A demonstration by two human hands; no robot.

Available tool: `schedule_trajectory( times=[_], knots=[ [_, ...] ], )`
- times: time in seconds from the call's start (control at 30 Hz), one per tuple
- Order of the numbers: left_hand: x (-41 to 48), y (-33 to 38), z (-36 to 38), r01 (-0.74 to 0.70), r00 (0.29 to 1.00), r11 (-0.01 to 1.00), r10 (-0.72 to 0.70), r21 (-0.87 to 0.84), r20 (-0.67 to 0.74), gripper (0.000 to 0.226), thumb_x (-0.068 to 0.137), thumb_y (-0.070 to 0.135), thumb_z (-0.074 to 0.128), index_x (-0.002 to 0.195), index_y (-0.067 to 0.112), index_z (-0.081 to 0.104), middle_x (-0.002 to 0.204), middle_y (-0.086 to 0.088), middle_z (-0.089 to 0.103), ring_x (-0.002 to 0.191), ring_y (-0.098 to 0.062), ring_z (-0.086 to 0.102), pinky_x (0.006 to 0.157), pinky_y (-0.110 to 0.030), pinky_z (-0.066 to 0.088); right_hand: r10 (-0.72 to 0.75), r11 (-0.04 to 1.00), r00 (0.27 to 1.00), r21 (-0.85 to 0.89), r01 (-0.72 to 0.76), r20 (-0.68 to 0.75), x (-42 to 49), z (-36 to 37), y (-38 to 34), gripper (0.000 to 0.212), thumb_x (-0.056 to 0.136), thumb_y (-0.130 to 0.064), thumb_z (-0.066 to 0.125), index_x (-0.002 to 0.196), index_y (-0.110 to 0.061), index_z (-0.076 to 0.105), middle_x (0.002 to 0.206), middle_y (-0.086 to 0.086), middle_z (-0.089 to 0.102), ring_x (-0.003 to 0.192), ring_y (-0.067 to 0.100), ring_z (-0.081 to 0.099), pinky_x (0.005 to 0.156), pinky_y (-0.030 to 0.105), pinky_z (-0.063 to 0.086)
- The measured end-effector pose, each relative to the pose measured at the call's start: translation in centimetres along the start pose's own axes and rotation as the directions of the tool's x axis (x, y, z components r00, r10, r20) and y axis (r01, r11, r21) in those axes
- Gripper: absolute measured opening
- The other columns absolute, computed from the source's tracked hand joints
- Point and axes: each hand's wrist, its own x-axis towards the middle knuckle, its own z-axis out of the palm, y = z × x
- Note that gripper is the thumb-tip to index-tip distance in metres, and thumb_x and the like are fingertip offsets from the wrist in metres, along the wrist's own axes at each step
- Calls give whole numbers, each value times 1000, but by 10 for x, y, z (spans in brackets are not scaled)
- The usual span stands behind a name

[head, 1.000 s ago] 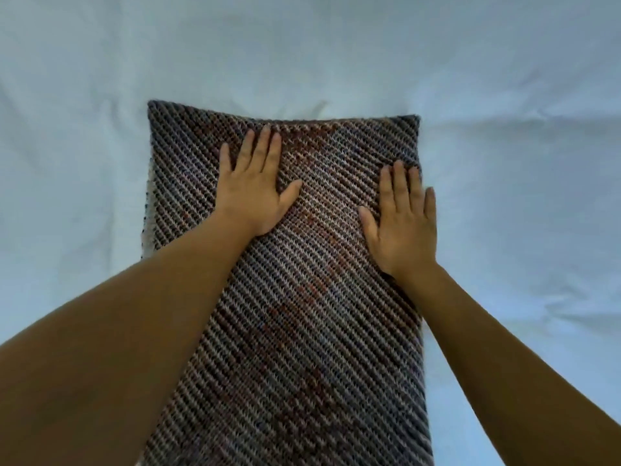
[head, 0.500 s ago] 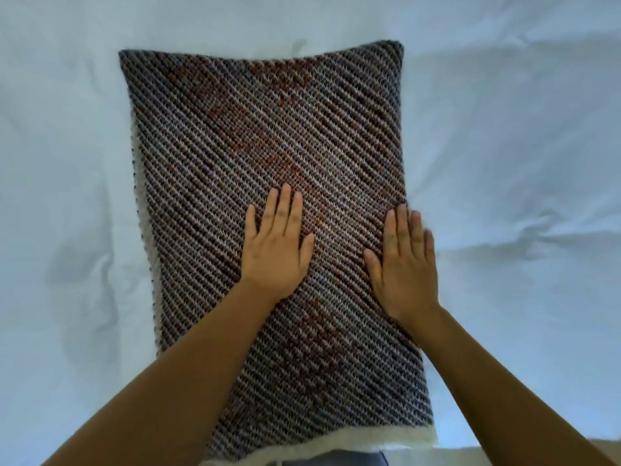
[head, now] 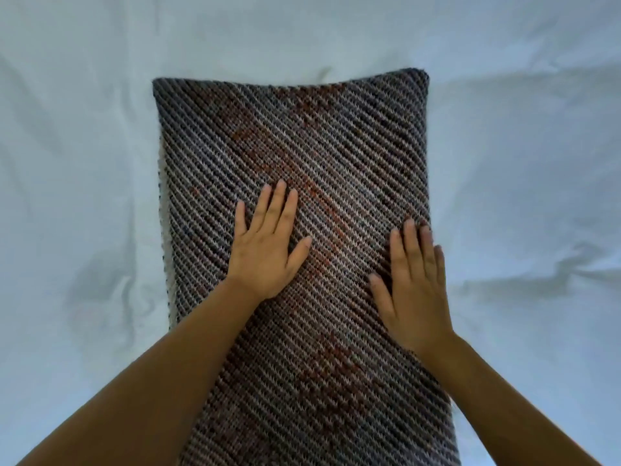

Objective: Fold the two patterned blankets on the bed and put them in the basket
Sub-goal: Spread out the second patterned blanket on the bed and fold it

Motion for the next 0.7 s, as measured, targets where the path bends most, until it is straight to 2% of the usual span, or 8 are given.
schedule_trajectory(
  times=[0.13,0.3,0.37,0.43,0.47,0.53,0.6,0.7],
  knots=[
    [59,-11,-20,-88,994,994,92,68,-64,72,88,65,8,143,25,-15,149,6,-19,135,-8,-22,105,-36,-26,-152,987,987,-61,149,-53,96,-22,-6,70,91,-45,36,146,-7,16,153,10,7,141,21,-1,114,35,-7],
    [127,-48,-56,-75,997,991,75,112,9,101,69,81,12,148,21,-2,157,-2,4,144,-18,-1,111,-45,-13,-242,910,922,-258,323,301,202,-41,-4,103,77,-73,41,147,-19,-13,157,7,-14,143,22,-15,111,40,-15],
    [146,-69,-72,-27,995,985,11,168,96,112,59,87,20,148,20,6,155,-6,17,143,-22,12,112,-50,-8,-200,893,902,-308,329,382,228,-51,-3,119,64,-81,48,146,-22,-14,157,8,-12,144,26,-11,113,47,-9],
    [157,-86,-85,10,992,981,-35,194,125,116,50,91,30,141,18,27,142,-11,38,133,-29,32,112,-54,4,-149,890,899,-340,304,413,243,-59,-3,123,57,-82,56,147,-22,-3,158,8,3,144,28,4,113,53,0],
    [161,-91,-91,5,990,979,-34,203,138,112,46,92,33,129,18,40,128,-11,50,120,-31,44,109,-53,17,-128,893,900,-347,288,416,248,-63,-5,119,56,-79,60,146,-21,9,155,8,17,141,29,17,112,55,7],
    [164,-96,-102,-33,986,976,-4,214,168,91,41,92,36,96,21,47,89,-2,57,86,-26,53,84,-42,40,-82,893,902,-370,255,425,257,-71,-10,100,59,-69,69,136,-17,30,136,8,43,126,30,40,105,54,22],
    [163,-98,-113,-71,987,976,39,206,155,72,47,87,48,78,22,40,67,6,44,70,-21,46,67,-34,36,-18,881,889,-413,230,457,263,-82,-18,75,65,-57,73,120,-16,43,113,5,57,106,29,52,96,48,29],
    [150,-97,-125,-118,993,972,110,202,48,62,58,72,63,76,18,40,64,6,38,68,-21,44,63,-32,35,3,853,887,-465,238,461,259,-99,-29,47,72,-45,73,104,-15,55,97,2,61,88,24,53,80,36,34]
  ],
)
